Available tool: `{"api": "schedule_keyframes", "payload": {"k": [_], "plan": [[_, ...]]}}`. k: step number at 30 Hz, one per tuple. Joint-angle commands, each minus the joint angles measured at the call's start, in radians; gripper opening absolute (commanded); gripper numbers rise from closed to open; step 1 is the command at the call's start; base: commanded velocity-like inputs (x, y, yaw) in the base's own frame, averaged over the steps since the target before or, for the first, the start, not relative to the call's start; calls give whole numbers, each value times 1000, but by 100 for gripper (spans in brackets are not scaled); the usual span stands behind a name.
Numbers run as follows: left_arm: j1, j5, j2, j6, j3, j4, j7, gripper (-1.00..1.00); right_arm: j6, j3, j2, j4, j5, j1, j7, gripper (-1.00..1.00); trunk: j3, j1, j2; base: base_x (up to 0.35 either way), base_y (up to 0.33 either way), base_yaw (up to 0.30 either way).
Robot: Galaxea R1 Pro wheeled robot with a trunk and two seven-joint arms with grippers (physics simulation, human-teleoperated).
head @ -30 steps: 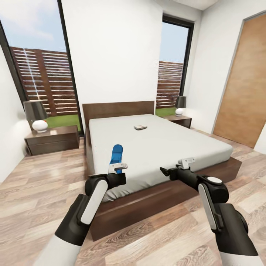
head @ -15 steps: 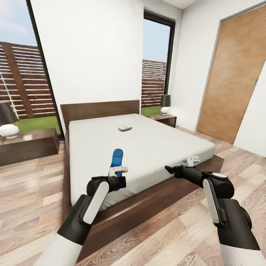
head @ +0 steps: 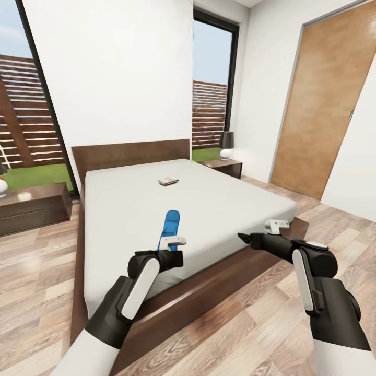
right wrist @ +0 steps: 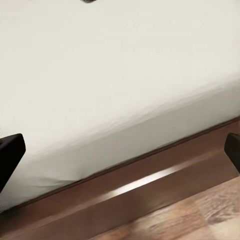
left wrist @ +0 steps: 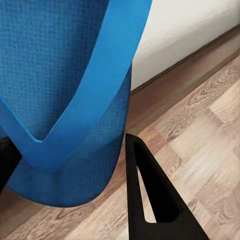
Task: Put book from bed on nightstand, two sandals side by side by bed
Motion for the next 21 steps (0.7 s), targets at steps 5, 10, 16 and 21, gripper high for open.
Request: {"api": "schedule_keyframes", "payload": {"k": [5, 10, 16, 21], "plan": [[-2, 10, -1, 0, -5, -8, 10, -100, 7, -1, 1, -1, 0, -2, 4, 100, -3, 0, 0, 4, -1, -64], [-2, 10, -1, -1, -6, -2, 12, -100, 25, -2, -1, 0, 2, -11, 1, 100, -7, 0, 0, 1, 0, -133], [-2, 6, -1, 0, -8, 0, 15, -100, 66, -15, -3, 0, 3, -29, -2, 100, -15, 0, 0, 0, 0, -132], [-2, -1, -1, -1, -10, 0, 20, -100, 66, -28, -3, 0, 3, -32, -2, 100, -22, 0, 0, 58, -55, -128]]}}
